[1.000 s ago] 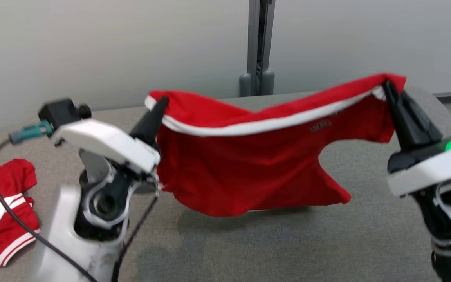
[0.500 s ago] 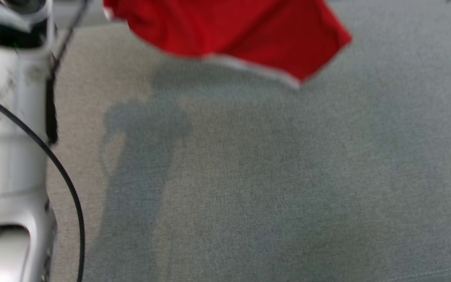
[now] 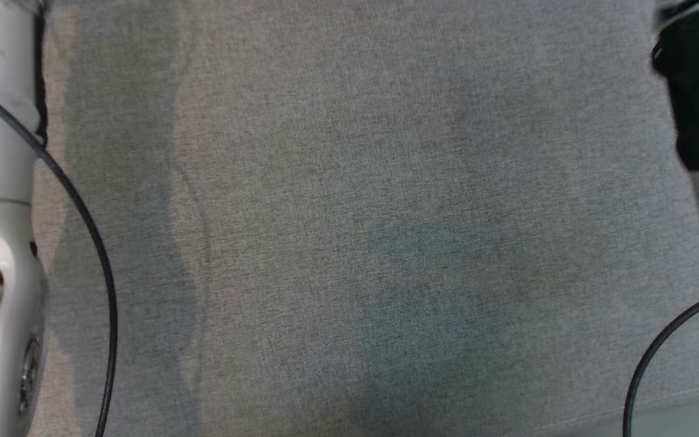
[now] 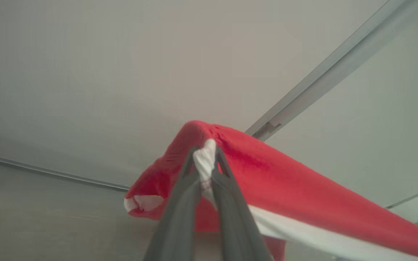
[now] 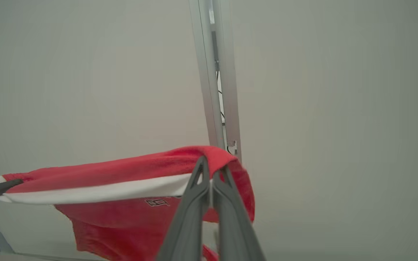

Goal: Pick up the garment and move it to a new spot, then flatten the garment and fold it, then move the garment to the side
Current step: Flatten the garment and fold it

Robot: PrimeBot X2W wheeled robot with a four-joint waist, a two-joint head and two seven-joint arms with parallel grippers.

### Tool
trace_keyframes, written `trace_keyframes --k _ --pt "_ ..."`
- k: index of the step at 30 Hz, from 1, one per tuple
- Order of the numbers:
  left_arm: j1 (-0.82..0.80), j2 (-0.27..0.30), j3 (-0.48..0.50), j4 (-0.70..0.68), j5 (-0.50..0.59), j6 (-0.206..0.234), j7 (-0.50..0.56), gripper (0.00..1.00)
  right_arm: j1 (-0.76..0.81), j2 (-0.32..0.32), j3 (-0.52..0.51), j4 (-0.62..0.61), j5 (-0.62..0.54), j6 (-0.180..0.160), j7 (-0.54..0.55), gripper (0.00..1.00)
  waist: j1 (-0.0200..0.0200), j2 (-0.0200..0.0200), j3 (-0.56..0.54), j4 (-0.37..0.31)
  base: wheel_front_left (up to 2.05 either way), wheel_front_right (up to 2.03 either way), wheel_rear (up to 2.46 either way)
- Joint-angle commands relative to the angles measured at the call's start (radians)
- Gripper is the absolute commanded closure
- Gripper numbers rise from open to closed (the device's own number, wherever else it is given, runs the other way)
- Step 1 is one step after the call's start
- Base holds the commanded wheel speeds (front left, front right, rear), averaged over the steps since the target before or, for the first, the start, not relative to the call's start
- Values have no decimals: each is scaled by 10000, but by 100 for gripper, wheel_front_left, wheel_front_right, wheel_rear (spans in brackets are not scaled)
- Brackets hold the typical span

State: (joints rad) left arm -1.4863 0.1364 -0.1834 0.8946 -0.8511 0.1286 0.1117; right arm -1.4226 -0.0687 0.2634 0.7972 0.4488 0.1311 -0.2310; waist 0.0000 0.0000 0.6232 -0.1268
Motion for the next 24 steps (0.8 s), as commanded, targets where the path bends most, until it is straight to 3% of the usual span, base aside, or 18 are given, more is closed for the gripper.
trace_keyframes --k 1,7,15,24 --pt "65 54 -122 174 174 -139 -102 100 125 -28 91 169 122 -6 -136 100 0 0 260 -22 0 0 0" --pt "559 19 -821 1600 707 -909 -600 100 880 91 1208 1189 807 -6 -302 100 0 0 345 130 0 0 0" --pt "1541 151 -2134 2963 1744 -1787 -644 100 1881 40 2230 1945 1589 -6 -352 100 0 0 -402 357 0 0 0" --pt "2858 16 -3141 3538 2426 -2243 -953 100 2991 -398 3440 2586 2267 -6 -335 100 0 0 -1507 515 0 0 0"
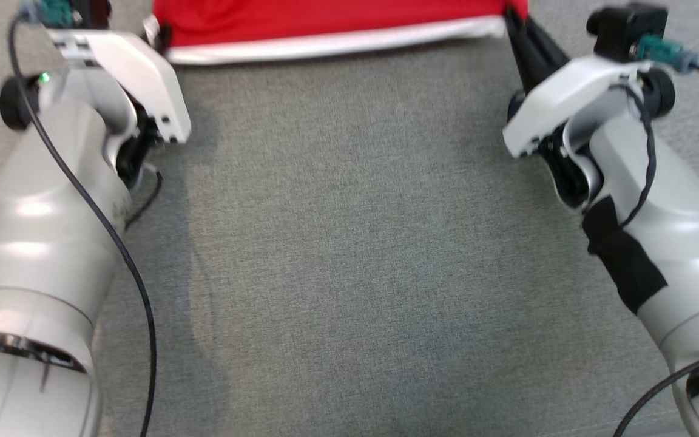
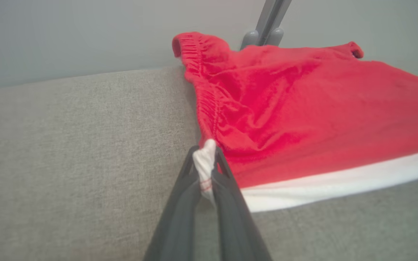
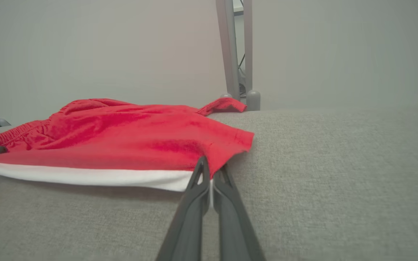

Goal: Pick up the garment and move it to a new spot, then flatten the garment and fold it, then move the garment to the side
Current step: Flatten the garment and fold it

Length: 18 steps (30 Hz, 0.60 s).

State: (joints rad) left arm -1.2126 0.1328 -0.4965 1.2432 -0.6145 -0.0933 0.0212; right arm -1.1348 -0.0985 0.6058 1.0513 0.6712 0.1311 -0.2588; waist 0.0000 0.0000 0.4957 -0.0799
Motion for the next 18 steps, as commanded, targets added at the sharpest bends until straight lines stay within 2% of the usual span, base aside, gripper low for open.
trace_keyframes --k 1,18 --pt "251 38 -71 79 98 -37 -84 100 231 -145 120 81 133 -6 -56 100 0 0 -358 49 0 0 0" --pt "2453 -172 -892 348 382 -218 -810 100 2317 -908 1777 193 1654 -17 310 100 0 0 -2277 54 0 0 0"
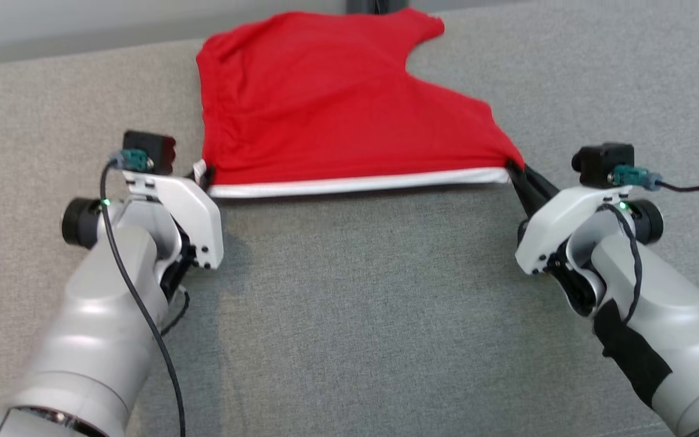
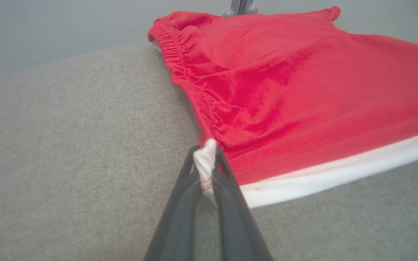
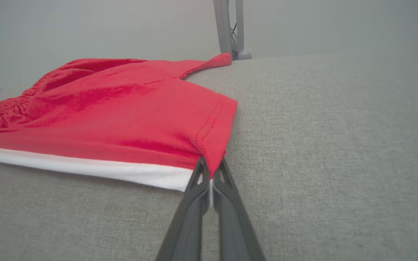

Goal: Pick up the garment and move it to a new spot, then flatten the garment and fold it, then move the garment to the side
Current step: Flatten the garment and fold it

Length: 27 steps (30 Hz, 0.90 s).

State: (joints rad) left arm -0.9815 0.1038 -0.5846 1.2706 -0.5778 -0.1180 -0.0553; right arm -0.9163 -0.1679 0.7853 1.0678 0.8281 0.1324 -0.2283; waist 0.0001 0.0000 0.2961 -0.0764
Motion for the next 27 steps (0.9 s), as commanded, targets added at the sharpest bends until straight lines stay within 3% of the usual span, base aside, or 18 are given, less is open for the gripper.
trace_keyframes --k 1,18,27 --pt "274 98 -39 84 5 24 -57 100 251 -284 69 -11 189 -32 44 100 -1 0 -408 36 0 0 0" --pt "2740 -264 -298 44 -560 -86 -397 100 2744 -1725 1416 -1650 2229 -42 482 100 -1 0 -2449 396 0 0 0" --pt "4277 -405 -233 -1079 -1578 -111 -340 100 3986 -2837 2069 -3142 3472 -41 1143 100 -1 0 -3270 494 0 0 0"
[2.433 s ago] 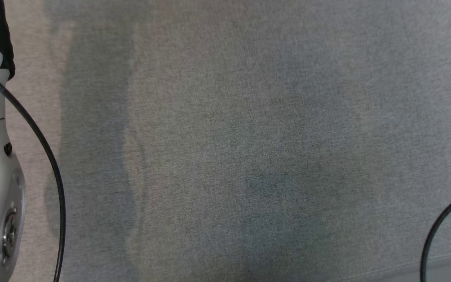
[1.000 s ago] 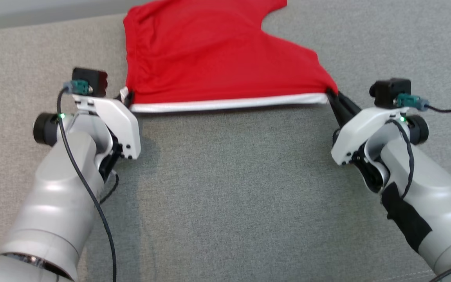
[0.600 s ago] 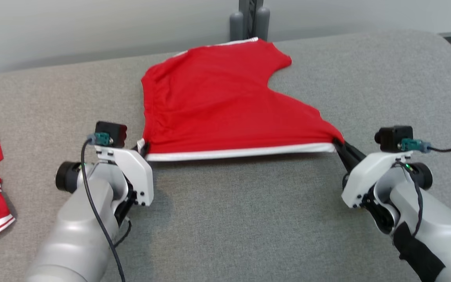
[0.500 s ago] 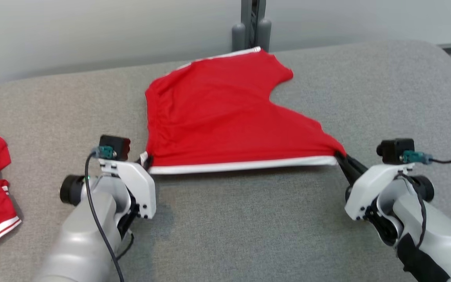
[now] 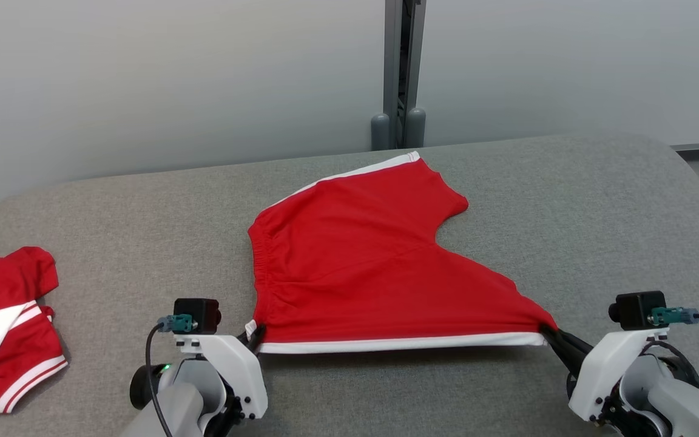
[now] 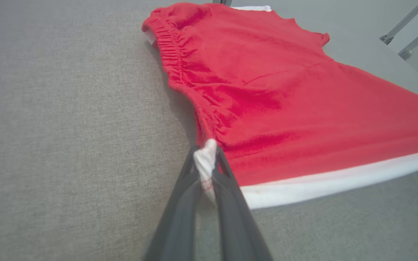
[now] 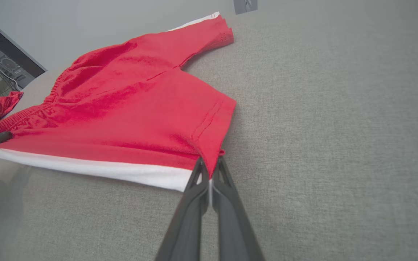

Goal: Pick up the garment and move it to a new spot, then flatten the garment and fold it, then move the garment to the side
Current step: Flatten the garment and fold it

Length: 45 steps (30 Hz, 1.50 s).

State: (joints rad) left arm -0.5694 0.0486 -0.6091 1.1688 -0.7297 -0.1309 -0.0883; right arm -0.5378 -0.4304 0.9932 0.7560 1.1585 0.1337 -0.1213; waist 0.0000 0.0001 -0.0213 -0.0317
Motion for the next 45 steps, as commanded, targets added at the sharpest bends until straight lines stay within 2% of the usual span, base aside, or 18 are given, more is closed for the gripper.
trace_keyframes --k 1,9,14,24,31,36,40,45 --pt "282 144 -9 -213 -160 17 32 100 275 -328 13 -192 299 -54 144 100 0 -1 -125 59 0 0 0" --pt "1226 261 128 -1250 -870 16 184 100 860 -1276 321 -1124 764 -54 508 100 0 -1 -336 107 0 0 0" --pt "2174 484 124 -2243 -1143 17 329 100 1526 -2112 277 -2239 1496 -54 840 100 0 -1 -462 140 0 0 0" --pt "3884 1127 -41 -4248 -1455 386 1181 100 2683 -3569 209 -3650 2150 -58 1323 100 0 -1 -502 330 0 0 0" --pt "4983 1731 -40 -6306 -1760 978 2127 100 3254 -4482 94 -4549 2748 -58 2180 100 0 -1 -488 390 0 0 0" --pt "5596 2041 49 -7792 -2044 1452 2659 100 3498 -4880 -101 -5135 2985 -58 2441 100 0 -1 -470 418 0 0 0" --pt "5822 2250 204 -8911 -2316 1815 3055 100 3370 -5007 -390 -5397 3040 -56 2468 100 0 -1 -455 496 0 0 0" --pt "5760 2123 557 -9991 -2975 2348 3718 100 2895 -4961 -772 -5584 2839 -55 2592 100 0 -1 -294 628 0 0 0"
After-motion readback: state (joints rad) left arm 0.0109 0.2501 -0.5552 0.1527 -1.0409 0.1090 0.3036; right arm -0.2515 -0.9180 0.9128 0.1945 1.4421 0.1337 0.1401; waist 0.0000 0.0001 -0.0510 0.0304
